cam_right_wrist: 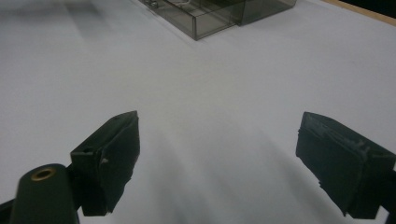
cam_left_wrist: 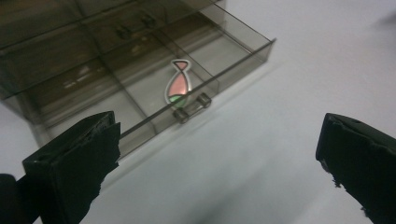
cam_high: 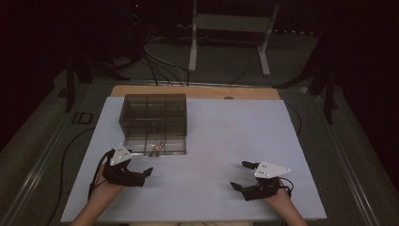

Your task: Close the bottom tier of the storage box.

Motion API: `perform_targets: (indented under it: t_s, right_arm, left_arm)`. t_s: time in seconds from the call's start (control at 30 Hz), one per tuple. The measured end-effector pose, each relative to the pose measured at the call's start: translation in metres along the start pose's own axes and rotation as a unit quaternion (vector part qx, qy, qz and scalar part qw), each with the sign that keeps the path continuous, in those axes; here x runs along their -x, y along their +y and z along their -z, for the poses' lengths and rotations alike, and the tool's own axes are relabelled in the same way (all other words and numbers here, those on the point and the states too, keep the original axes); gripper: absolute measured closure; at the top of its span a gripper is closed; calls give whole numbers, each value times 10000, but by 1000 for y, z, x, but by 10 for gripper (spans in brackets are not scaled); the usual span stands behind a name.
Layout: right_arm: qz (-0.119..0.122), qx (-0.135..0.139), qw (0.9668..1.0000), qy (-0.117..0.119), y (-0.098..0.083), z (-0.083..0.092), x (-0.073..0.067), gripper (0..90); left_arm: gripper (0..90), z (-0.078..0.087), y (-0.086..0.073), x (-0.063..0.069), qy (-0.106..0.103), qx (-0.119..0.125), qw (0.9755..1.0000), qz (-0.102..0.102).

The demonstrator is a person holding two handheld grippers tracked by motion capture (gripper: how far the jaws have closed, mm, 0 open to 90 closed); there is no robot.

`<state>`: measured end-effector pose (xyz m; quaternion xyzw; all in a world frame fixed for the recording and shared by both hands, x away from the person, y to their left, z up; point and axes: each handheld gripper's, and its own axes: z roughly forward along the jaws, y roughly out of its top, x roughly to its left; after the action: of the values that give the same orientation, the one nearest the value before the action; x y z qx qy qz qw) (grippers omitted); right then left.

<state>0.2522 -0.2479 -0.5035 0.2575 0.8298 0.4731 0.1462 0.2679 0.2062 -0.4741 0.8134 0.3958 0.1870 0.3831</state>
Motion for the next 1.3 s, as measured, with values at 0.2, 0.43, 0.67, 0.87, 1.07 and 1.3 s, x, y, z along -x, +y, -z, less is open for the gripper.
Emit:
perform_targets:
  t_s: [0.2,0.43,0.67,0.87,1.07,1.3]
  right_arm:
    - [-3,7,10000,-4,0,0,0,135]
    - [-1,10,10000,7,0,0,0,135]
    - [5,-5,10000,15,0,0,0,135]
    - [10,-20,10000,17,0,-1,0,135]
    - [8,-12,10000,13,0,0,0,136]
    - [11,-20,10000,15,-1,0,0,135]
  left_arm:
    - [0,-9,1,0,49,-107,9999,-31]
    - [0,-15,-3,-6,-70,-172,9995,239]
    - [0,-22,-8,-11,3,-226,9987,464]
    - [0,-26,-11,-8,219,-338,9982,455]
    - [65,-27,-14,-8,318,-506,9968,529]
    - [151,-26,-15,-9,289,-444,9963,681]
